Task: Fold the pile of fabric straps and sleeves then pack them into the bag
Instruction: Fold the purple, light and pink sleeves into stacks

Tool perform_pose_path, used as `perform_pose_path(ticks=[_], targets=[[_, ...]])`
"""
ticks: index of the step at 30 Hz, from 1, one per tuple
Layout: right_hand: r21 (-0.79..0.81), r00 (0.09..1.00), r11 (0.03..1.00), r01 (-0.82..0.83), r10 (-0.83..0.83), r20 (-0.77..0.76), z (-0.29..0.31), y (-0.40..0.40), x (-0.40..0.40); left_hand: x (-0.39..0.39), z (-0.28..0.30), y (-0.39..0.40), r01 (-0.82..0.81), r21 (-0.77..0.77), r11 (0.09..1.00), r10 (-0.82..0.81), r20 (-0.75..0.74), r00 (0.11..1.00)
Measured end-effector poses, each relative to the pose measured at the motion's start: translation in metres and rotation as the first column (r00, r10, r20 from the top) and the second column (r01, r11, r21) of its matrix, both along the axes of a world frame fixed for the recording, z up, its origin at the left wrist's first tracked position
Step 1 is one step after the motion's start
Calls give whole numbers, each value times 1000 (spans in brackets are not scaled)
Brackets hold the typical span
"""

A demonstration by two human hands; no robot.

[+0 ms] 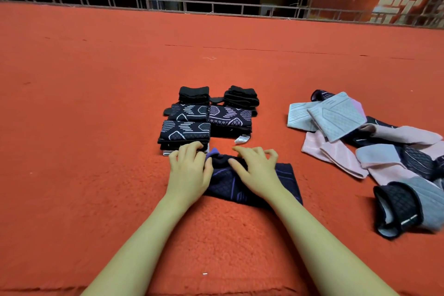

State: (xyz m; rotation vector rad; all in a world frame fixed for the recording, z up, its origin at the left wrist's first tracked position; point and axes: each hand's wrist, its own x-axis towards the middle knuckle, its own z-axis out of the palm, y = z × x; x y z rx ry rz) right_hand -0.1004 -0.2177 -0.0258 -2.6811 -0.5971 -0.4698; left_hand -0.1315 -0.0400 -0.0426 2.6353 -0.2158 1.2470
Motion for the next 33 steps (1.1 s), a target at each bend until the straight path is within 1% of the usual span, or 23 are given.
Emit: perform_pose_path(ticks=[1,2,4,6,8,11,13,15,17,19,21,22,24,26,27,29,31,33], targets=[[-7,1000,1000,-29,29,-3,0,6,1,0,0,1,-20,7,1000,20,-3,1000],[-10,998,998,-57,57,38,-1,10,1,0,0,1,-46,9,999,47,-18,999],[15,980,995,-100,96,175,-7,16,-1,2,0,1,-67,49,997,70,-44,997],[32,944,991,-130,114,311,-16,15,-3,6,2,0,-9,155,988,15,-36,999],[37,908,990,-135,108,406,-23,10,-6,10,5,-2,44,240,970,-38,-29,999],[-3,851,994,-111,97,515,-30,4,-12,15,11,-4,138,243,960,-129,-51,990],[-39,833,996,-84,92,545,-33,3,-16,17,13,-4,260,244,934,-247,-81,966],[-62,826,997,-49,76,559,-34,3,-16,19,13,-2,360,277,891,-342,-113,933],[-57,822,998,-21,49,567,-33,4,-18,20,16,2,391,333,858,-369,-130,920],[-28,818,999,-16,29,574,-32,4,-19,20,19,8,383,349,855,-360,-133,924],[-7,816,1000,-17,18,578,-30,4,-21,19,20,12,366,322,873,-343,-128,931],[-5,814,1000,-18,18,580,-30,4,-22,17,18,12,353,285,891,-329,-129,936],[-15,809,999,-31,34,586,-30,5,-22,12,16,9,300,138,944,-283,-128,951],[-34,801,998,-49,60,596,-31,5,-22,10,14,4,198,-15,980,-199,-125,972],[-45,798,997,-58,73,598,-32,4,-22,9,14,2,130,-68,989,-138,-127,982],[-55,796,996,-69,88,599,-34,4,-22,10,16,0,-29,-162,986,1,-174,985],[-50,805,996,-71,87,587,-33,5,-22,12,18,0,-166,-209,964,106,-271,957],[-16,843,998,-65,64,534,-31,5,-21,11,18,0,-224,-183,957,160,-313,936]])
